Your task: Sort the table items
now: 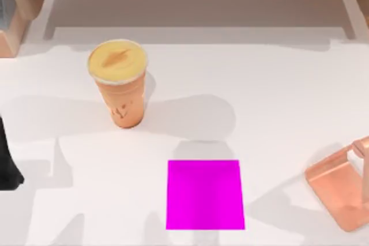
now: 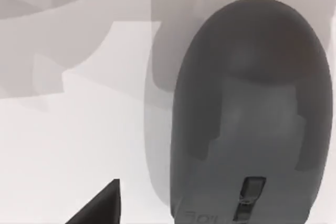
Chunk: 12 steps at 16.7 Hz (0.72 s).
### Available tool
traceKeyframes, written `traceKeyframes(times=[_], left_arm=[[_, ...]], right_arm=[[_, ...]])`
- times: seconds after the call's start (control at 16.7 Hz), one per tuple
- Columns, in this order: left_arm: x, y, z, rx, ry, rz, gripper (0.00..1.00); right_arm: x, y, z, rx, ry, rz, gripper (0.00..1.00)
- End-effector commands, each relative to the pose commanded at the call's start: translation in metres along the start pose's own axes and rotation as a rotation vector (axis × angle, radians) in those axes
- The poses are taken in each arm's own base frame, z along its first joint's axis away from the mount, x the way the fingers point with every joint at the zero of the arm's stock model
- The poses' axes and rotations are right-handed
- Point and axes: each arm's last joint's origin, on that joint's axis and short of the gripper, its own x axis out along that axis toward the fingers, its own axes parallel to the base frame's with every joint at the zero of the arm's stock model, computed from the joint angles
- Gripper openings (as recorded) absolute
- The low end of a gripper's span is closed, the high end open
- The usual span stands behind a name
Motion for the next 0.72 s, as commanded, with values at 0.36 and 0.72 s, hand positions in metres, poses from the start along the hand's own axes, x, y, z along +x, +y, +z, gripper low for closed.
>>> traceKeyframes(times=[0.36, 0.72], left_arm=[[0.000, 0.000, 0.000, 0.000, 0.000, 0.000, 1.00], [0.000, 0.000, 0.000, 0.000, 0.000, 0.000, 1.00]], right_arm=[[0.057, 0.002, -0.001, -0.001, -0.001, -0.004, 1.00], [0.060, 0.002, -0.001, -0.001, 0.000, -0.002, 0.85]])
